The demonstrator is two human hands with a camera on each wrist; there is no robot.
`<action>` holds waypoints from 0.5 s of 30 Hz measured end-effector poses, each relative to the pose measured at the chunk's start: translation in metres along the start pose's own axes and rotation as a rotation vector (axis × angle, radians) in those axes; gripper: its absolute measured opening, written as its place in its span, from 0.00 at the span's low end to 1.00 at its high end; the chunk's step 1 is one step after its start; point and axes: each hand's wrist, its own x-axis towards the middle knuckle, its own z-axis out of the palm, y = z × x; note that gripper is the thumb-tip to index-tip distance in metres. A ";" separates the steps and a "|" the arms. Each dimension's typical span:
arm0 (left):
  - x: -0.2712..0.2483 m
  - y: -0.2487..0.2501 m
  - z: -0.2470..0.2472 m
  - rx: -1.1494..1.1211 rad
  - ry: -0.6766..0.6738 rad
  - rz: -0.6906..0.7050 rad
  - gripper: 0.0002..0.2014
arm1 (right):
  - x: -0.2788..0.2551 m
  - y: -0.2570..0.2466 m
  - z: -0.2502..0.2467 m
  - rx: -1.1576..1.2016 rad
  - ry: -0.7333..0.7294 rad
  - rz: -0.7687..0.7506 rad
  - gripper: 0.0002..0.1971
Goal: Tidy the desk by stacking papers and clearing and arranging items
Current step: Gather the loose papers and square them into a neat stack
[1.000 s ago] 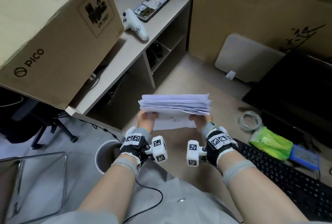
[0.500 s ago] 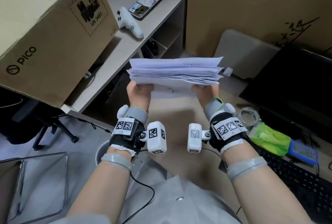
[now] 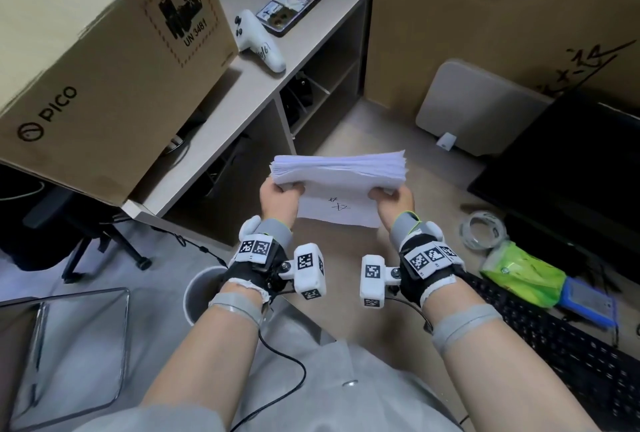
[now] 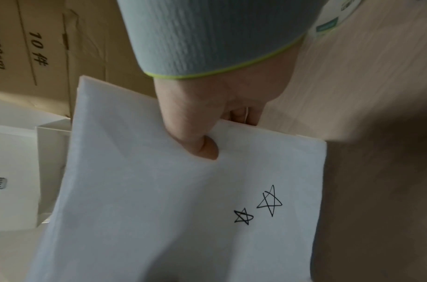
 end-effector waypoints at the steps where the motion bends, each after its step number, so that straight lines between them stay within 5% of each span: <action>1: -0.001 0.008 0.000 -0.012 0.002 0.053 0.05 | -0.002 -0.008 -0.002 0.048 0.000 -0.018 0.08; 8: -0.003 0.024 -0.005 0.018 -0.046 0.254 0.17 | -0.003 -0.009 -0.007 0.219 0.088 -0.102 0.13; 15: 0.003 -0.041 -0.010 0.235 -0.037 0.062 0.08 | 0.000 0.045 -0.002 -0.113 -0.035 0.115 0.09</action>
